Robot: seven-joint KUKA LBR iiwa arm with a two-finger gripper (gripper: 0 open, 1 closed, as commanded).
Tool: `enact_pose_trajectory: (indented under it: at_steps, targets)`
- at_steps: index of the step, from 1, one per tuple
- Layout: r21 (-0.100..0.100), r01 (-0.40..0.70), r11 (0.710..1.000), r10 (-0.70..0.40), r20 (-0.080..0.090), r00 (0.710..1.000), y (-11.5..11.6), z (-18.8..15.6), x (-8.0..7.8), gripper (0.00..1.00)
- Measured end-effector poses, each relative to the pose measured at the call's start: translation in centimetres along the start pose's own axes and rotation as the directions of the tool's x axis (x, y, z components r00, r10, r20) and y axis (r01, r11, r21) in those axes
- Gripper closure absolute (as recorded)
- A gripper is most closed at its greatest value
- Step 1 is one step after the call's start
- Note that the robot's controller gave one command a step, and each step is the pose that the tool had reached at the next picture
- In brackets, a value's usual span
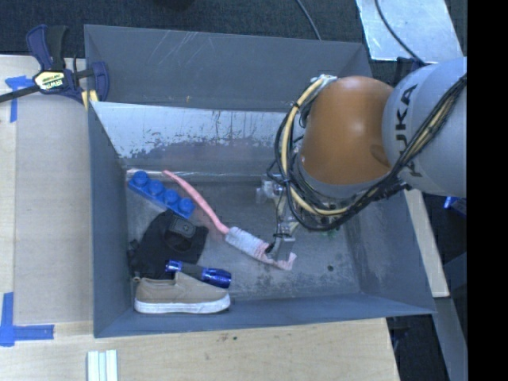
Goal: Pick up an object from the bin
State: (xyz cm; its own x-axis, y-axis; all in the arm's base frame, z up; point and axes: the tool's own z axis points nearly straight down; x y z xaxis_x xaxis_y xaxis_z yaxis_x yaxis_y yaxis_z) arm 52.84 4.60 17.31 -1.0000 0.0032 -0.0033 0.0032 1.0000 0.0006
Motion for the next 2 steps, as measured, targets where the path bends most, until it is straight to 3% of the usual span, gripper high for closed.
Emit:
enact_pose_trajectory:
  at_steps: [1,2]
  targets:
    - [0.000,0.000,1.000,0.000,0.000,1.000,0.0,0.0,0.0,0.00]
    - [0.000,0.011,1.000,-0.011,-0.001,1.000,2.9,6.4,-1.0,0.00]
